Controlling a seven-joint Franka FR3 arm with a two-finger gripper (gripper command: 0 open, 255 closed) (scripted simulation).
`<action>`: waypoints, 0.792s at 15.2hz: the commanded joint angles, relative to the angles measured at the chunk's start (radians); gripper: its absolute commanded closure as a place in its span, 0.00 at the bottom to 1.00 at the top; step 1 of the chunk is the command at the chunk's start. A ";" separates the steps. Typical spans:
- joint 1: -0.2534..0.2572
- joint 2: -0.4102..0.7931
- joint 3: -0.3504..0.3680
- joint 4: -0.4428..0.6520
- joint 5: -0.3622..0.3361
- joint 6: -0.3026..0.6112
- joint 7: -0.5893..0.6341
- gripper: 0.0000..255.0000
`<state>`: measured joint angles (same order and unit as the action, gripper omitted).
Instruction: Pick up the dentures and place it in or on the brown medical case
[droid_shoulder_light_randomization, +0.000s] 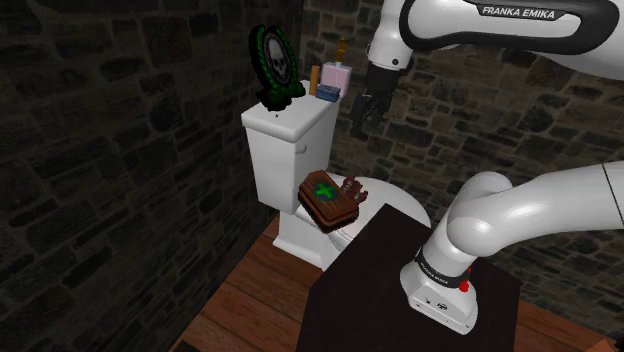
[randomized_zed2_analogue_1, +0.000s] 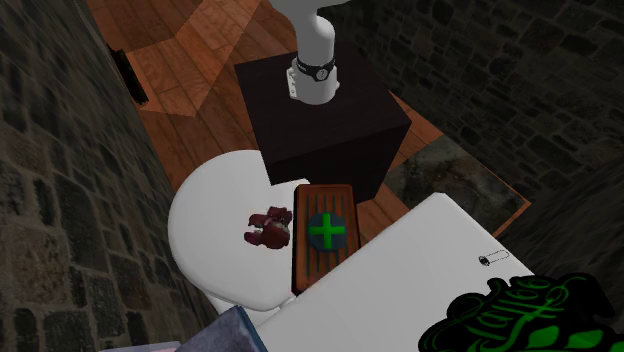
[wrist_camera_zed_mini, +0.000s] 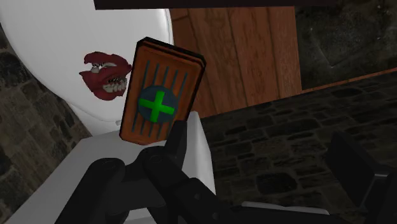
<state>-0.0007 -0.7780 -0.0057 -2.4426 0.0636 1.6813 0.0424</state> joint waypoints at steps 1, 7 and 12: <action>0.000 0.000 0.000 0.000 0.000 0.000 0.000 0.00; -0.050 0.115 -0.060 -0.074 -0.033 0.174 -0.031 0.00; -0.088 0.243 -0.112 -0.104 -0.053 0.321 -0.057 0.00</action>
<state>-0.0802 -0.5581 -0.1072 -2.5404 0.0144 1.9729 -0.0090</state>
